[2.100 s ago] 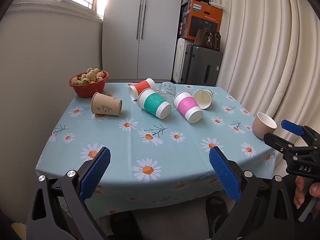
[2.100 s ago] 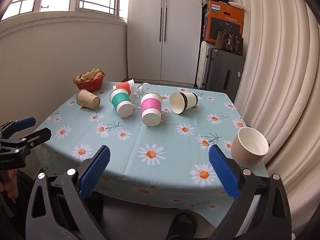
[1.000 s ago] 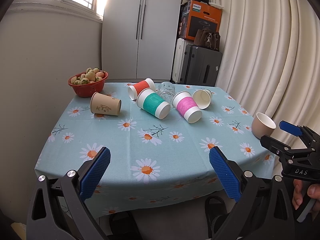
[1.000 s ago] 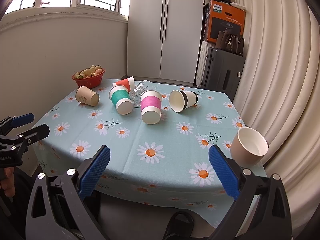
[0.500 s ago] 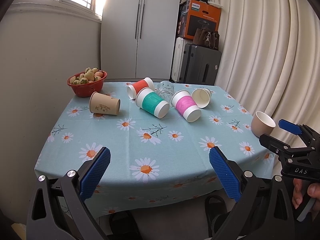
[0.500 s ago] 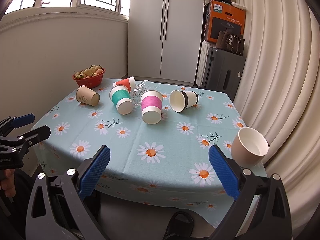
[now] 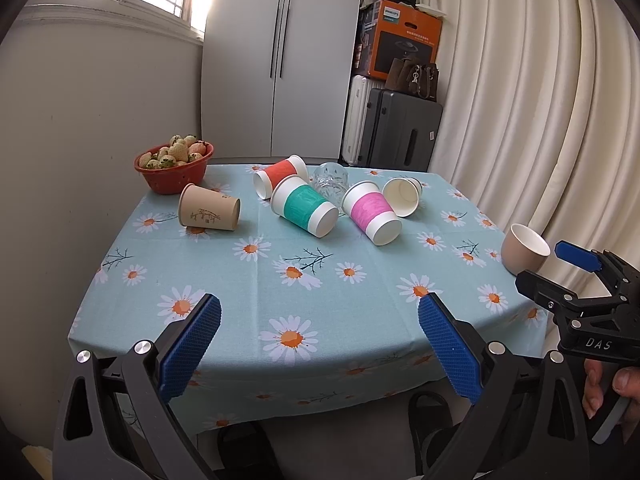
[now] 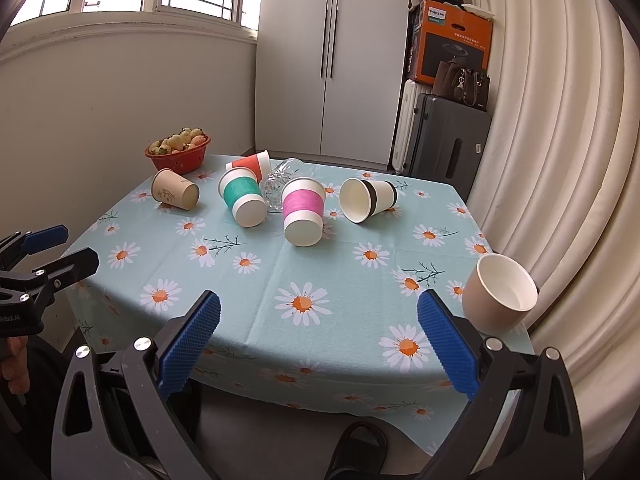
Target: Flip cup upright
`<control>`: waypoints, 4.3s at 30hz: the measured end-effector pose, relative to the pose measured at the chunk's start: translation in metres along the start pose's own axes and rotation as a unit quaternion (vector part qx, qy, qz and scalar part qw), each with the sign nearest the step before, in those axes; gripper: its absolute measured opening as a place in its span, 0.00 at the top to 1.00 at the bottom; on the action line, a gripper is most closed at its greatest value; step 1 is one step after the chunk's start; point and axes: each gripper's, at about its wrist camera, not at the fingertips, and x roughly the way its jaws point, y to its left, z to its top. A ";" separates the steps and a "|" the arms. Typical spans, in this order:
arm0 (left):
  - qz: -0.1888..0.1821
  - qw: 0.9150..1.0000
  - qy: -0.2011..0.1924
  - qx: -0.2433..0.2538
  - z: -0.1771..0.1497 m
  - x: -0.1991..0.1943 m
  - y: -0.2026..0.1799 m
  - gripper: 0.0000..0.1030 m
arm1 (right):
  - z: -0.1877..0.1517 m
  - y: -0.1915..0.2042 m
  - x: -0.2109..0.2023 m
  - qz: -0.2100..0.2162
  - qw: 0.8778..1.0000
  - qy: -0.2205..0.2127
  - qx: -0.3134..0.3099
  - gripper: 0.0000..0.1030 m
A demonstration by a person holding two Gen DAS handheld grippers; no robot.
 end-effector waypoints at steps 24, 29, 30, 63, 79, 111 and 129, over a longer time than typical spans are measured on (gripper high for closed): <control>0.000 1.000 0.000 -0.001 -0.001 0.001 -0.001 0.06 | -0.004 0.001 0.003 0.002 1.000 0.004 -0.004 0.05; 0.001 1.000 0.001 -0.001 -0.001 0.002 -0.001 0.06 | -0.002 0.002 0.003 0.001 1.000 0.006 -0.004 0.05; 0.001 1.000 0.001 -0.001 -0.001 0.001 -0.001 0.06 | -0.002 0.002 0.003 0.001 1.000 0.006 -0.004 0.05; -0.059 0.989 0.089 -0.099 0.089 0.099 0.042 0.06 | 0.122 -0.032 0.205 0.173 0.957 0.226 0.055 0.13; -0.067 0.976 0.161 -0.131 0.089 0.167 0.040 0.06 | 0.142 -0.019 0.322 0.165 0.901 0.400 0.037 0.30; -0.075 0.972 0.177 -0.138 0.064 0.140 0.048 0.06 | 0.117 -0.009 0.252 0.225 0.861 0.435 0.135 0.39; -0.072 0.966 0.210 -0.135 0.028 0.117 0.048 0.06 | 0.059 0.008 0.242 0.219 0.842 0.466 0.163 0.38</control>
